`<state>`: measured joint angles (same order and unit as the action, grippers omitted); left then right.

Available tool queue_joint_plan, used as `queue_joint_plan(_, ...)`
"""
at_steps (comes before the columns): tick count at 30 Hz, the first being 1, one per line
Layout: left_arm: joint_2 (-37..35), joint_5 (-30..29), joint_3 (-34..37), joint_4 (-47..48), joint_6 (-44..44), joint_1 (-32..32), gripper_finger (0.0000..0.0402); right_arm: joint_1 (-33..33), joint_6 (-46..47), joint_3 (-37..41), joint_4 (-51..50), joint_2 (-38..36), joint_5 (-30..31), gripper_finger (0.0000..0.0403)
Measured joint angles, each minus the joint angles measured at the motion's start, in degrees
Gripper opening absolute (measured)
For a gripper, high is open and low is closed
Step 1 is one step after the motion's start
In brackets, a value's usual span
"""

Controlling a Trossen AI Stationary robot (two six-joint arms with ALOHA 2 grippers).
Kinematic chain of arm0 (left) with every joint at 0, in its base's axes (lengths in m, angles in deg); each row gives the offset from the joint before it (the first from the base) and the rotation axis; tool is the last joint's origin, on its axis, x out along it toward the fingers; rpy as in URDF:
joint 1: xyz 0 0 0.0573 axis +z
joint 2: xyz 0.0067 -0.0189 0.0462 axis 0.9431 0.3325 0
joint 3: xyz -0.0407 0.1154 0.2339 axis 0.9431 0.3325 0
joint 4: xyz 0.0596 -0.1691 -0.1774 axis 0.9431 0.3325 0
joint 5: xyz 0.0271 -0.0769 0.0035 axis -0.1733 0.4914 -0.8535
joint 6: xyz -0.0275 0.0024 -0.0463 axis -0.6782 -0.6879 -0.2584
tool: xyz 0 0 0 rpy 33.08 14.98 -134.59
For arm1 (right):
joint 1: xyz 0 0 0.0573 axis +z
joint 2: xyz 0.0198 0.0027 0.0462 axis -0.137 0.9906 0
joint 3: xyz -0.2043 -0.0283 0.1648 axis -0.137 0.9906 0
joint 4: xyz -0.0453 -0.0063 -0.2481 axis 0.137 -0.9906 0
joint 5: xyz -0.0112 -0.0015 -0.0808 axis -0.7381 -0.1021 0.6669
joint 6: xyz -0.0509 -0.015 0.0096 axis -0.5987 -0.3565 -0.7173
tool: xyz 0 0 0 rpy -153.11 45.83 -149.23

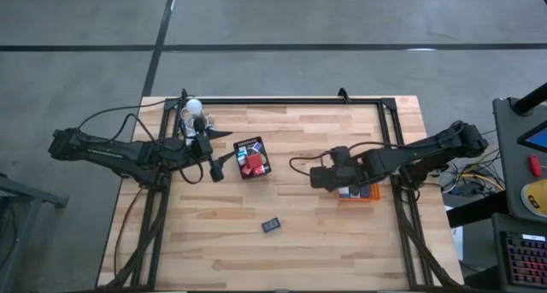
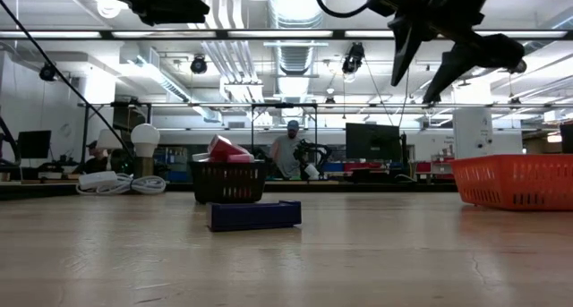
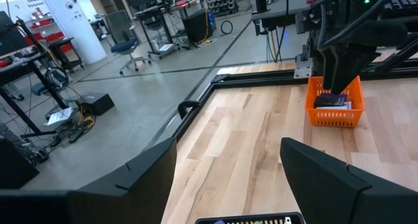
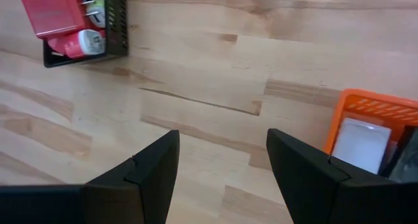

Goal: Pick & Place Office items
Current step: Put the dark blue digital clock in the orange bin

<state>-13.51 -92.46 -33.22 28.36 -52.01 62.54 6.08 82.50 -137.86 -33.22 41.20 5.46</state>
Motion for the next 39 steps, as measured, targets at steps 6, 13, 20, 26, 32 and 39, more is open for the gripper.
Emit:
queue_joint_plan(6,0.0,0.0,0.0,0.0,0.0,0.0,0.0275,-0.2,-0.2,-2.2,-1.7,1.5,0.0,0.0226)
queue_joint_plan(13,0.0,0.0,0.0,0.2,0.0,0.0,0.0275,-0.8,-2.9,-3.1,-1.2,1.8,0.3,0.0226)
queue_joint_plan(20,0.0,0.0,0.0,0.2,0.0,0.0,0.0275,-1.7,-3.7,-3.1,-0.1,2.9,0.3,0.0226)
queue_joint_plan(26,0.0,0.0,0.0,0.2,0.0,0.0,0.0275,-2.0,-3.7,-3.1,0.5,3.5,0.0,0.0226)
queue_joint_plan(32,0.0,0.0,0.0,0.2,0.0,0.0,0.0275,-2.0,-3.8,-3.1,1.6,3.7,-0.2,0.0226)
queue_joint_plan(39,0.0,0.0,0.0,0.2,0.0,0.0,0.0275,-2.0,-6.3,-3.1,3.7,3.8,-0.2,0.0226)
